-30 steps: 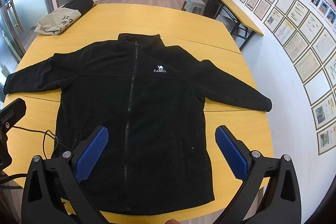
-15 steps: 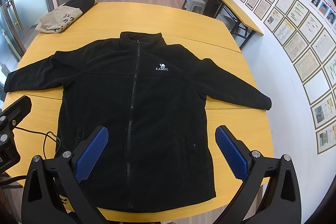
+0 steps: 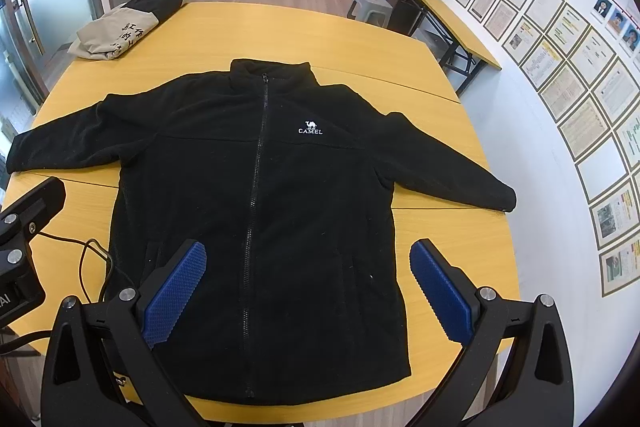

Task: Fold clothes

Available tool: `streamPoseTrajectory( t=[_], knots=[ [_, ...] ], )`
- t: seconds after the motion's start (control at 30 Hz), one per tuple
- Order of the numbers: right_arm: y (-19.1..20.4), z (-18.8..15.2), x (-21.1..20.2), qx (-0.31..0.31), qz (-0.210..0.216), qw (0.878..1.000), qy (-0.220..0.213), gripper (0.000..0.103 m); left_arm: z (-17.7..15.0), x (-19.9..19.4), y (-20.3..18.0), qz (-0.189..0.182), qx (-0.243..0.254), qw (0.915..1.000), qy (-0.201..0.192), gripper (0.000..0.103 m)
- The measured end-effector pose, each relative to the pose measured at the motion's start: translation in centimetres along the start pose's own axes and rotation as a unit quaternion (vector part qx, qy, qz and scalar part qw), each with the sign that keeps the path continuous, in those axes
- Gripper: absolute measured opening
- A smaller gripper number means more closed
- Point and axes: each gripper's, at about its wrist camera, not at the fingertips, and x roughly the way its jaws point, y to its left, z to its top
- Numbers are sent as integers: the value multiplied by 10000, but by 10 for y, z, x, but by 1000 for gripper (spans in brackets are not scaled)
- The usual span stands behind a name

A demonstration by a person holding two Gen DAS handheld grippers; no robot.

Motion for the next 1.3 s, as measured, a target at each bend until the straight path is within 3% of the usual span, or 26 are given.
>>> streamPoseTrajectory(
  t=[0.97,1.17,1.3],
  knots=[
    [-11,-2,10,56,144,9999,33,103,0,17,-13,-4,47,9998,171,103],
    [-51,-4,27,295,708,9968,-209,103,0,28,-39,32,96,9997,244,103],
    [-123,-10,65,947,1399,9845,-466,103,3,51,-69,-331,257,9988,243,103]
  ],
)
